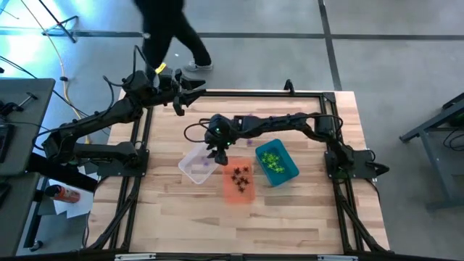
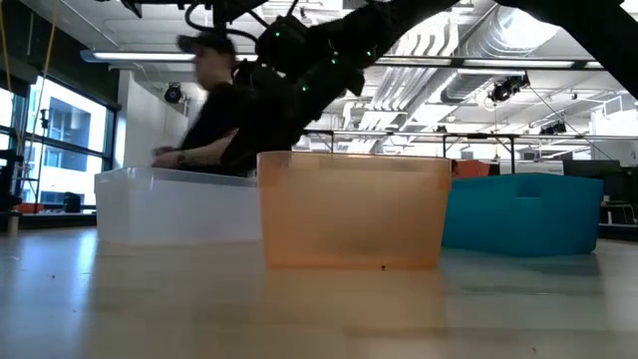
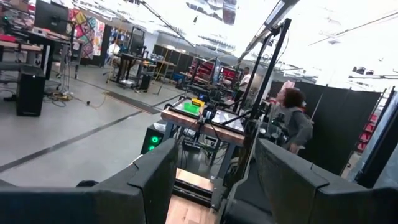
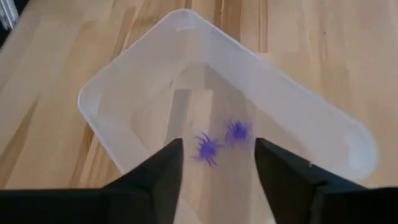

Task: Sort Halloween decoration
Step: Put the purple spider toy into the transparent bin

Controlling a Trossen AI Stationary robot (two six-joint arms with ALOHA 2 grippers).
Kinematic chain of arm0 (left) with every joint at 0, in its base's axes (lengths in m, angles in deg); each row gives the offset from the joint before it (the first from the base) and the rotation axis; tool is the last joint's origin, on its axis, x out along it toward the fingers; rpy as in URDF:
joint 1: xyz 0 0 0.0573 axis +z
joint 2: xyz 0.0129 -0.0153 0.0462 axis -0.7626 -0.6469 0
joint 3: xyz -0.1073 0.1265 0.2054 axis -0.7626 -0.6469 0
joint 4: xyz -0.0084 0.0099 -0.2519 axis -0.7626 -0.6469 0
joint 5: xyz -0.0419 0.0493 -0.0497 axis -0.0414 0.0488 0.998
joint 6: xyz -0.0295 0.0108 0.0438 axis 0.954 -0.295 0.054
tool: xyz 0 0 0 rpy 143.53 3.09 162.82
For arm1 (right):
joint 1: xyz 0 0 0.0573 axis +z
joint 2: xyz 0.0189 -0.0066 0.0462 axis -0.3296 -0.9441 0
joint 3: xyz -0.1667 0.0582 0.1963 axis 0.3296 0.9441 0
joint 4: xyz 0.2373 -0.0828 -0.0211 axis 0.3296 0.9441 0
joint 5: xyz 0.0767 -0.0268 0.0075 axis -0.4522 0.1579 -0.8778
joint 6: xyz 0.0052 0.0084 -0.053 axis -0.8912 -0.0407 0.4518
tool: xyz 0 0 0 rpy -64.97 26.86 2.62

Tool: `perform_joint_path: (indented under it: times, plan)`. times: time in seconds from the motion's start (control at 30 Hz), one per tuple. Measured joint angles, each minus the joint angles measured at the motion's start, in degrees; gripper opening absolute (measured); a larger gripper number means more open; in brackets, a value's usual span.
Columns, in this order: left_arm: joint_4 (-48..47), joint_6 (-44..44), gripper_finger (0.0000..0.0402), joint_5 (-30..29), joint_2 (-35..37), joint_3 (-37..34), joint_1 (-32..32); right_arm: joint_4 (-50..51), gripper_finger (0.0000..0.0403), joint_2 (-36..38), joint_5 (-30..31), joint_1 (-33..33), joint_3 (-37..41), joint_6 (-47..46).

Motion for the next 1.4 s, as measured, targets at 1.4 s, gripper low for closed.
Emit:
perform_joint_path:
  times: [1.4]
  plan:
    - [2.9, -1.1, 0.0202, -5.6, 2.3, 0.0, 1.5, 17.5, 0.0224, 34.6, 30.8, -43.7, 51.2, -43.8]
